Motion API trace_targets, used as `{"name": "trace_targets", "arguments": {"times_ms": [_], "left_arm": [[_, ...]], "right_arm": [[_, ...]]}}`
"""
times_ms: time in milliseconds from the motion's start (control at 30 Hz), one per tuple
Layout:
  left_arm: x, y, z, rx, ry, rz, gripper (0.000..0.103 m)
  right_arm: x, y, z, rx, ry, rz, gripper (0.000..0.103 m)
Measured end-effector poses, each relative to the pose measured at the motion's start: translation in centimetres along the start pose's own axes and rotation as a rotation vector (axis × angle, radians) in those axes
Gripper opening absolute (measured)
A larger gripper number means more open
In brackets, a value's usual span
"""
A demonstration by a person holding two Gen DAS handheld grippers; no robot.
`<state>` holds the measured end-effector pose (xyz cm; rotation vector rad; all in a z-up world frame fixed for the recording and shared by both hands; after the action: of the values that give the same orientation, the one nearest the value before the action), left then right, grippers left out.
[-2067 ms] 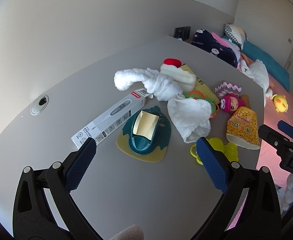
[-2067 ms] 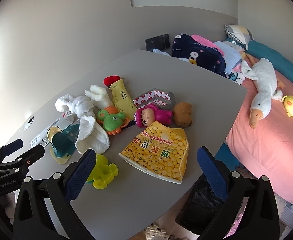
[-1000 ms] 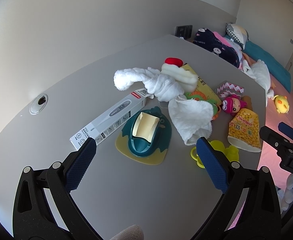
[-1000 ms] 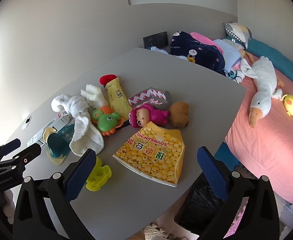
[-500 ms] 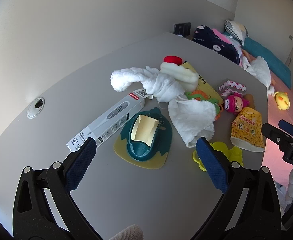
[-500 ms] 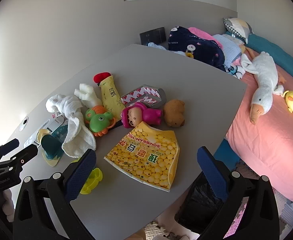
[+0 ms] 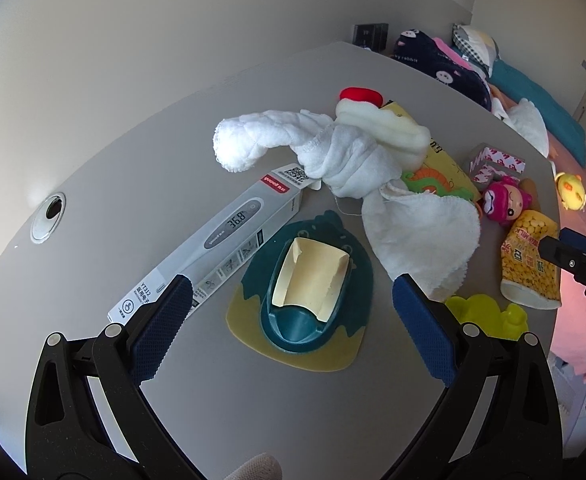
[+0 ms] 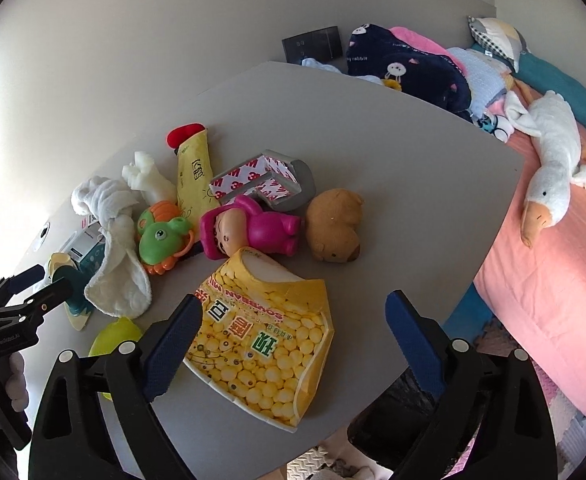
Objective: Collect trash
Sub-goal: 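Grasp the yellow corn snack bag with the right tool while the left tool grasps the teal dinosaur cup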
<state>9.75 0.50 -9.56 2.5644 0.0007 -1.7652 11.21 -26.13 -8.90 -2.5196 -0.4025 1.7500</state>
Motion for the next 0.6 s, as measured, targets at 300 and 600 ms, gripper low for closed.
{"name": "trace_targets", "arguments": {"times_ms": [300,600], "left_arm": [[1.9,-0.4,-0.4,0.012,-0.042,-0.002,0.092],[2.1,-0.4,-0.3,0.016,-0.021,0.032,0.045]], "right_arm": [[2.0,-0.6,-0.8,-0.085,-0.033,-0.028,0.07],[1.9,-1.1,-0.9,-0.122,-0.014,-0.064,0.053]]}}
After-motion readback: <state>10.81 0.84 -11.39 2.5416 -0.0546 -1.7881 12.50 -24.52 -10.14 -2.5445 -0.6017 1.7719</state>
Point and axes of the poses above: each gripper's, at about its wrist camera, not at the fingertips, and x roughly the way its jaws point, y to its right, z to its underside, the point moved 6 cm from there along x, roughly the way its jaws point, and after that the axes turned 13 degrees about -y, right-handed, at the moved point
